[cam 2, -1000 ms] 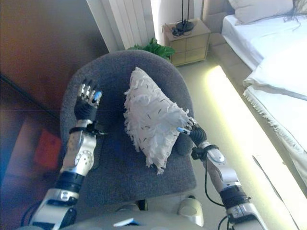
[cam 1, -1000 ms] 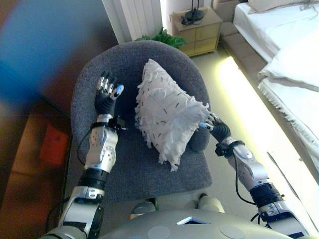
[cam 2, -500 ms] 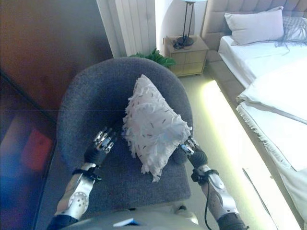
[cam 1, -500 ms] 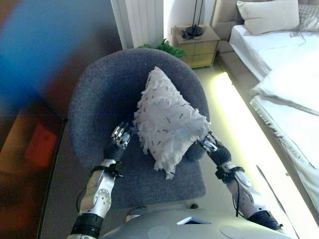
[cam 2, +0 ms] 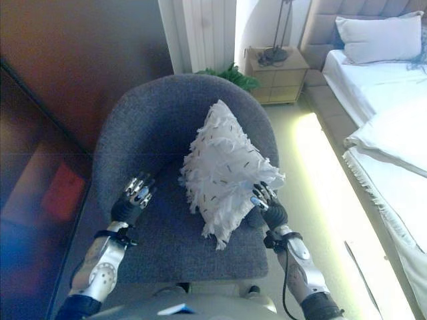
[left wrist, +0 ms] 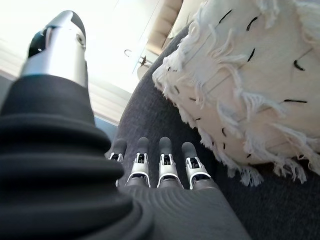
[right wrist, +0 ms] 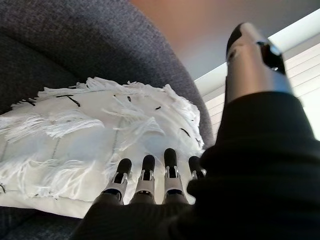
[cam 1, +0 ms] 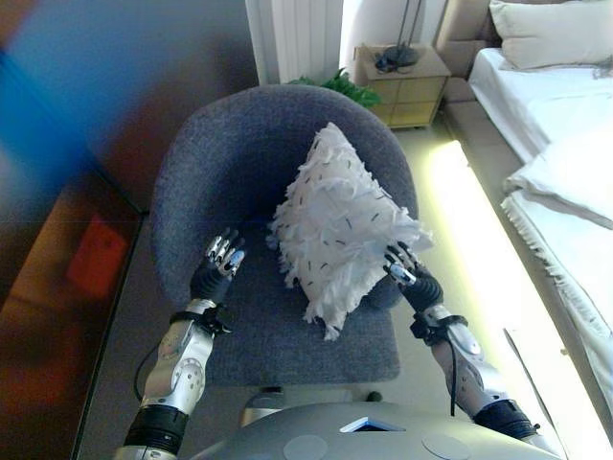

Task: Pick up the cushion and take it to the sofa

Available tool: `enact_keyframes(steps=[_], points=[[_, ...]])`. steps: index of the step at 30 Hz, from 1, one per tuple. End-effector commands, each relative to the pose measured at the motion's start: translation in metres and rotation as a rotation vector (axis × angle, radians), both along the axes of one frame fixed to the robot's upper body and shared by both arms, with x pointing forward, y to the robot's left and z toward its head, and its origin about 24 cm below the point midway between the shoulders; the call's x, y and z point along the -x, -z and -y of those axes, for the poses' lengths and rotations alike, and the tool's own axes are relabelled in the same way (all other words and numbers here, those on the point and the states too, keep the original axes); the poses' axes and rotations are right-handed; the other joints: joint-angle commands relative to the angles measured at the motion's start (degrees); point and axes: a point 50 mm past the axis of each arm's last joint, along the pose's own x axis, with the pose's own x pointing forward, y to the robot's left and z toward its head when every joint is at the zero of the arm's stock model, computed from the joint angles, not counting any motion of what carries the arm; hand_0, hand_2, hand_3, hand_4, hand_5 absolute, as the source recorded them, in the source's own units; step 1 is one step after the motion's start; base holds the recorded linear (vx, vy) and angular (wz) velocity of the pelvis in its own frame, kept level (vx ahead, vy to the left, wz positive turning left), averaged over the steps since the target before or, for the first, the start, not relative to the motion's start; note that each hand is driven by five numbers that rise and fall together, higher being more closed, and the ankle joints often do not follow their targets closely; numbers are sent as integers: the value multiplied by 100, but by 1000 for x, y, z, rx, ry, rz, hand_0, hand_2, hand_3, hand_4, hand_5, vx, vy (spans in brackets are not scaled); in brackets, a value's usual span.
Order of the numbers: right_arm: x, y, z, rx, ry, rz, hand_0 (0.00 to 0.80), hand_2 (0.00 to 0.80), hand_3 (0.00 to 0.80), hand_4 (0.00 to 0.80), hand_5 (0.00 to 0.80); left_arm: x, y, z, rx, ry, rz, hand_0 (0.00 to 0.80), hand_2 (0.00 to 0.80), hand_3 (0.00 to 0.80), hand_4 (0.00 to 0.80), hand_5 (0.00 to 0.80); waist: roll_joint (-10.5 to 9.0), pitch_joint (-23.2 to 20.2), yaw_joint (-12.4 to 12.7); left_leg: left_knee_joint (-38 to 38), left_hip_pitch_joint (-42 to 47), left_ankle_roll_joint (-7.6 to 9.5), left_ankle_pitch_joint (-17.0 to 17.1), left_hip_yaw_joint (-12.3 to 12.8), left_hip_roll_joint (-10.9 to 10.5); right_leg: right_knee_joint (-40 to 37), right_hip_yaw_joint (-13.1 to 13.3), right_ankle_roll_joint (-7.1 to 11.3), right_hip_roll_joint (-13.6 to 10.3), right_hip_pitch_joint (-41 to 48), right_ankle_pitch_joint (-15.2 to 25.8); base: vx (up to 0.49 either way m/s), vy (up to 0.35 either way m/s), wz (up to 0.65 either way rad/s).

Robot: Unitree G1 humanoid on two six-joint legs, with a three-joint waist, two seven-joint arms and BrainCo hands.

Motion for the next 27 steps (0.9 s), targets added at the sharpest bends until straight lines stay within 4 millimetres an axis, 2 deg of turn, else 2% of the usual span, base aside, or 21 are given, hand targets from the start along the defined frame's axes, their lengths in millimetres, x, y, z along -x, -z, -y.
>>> enact_keyframes(steps=[1,12,19,27], points=[[-11,-21,-11,-12,-23,132,0,0,0,0,0,-19,-27,-1,-39,39,117,0,0,0,0,0,-285,-24,56,101,-178,257,-23,-3,-259,40,-137,63,-61,-24,94,0,0,0],[-9,-20,-5,7,24,144,0,0,0,0,0,-18,-28,0,-25,35,119,0,0,0,0,0,-285,54,7,86,-151,293,-56,61,-278,39,-134,79,-80,-50,101,0,0,0],[-3,-17,6,30,48,132,0,0,0,0,0,-16,-26,-7,-28,-3,104,0,0,0,0,0,-302,49,-37,75,-130,298,-79,112,-278,40,-137,108,-101,-60,106,0,0,0],[8,-7,7,23,-25,88,0,0,0,0,0,-13,-25,-13,-39,-16,107,0,0,0,0,0,-339,76,-64,75,-130,308,-96,126,-290,50,-116,118,-104,-78,103,0,0,0]])
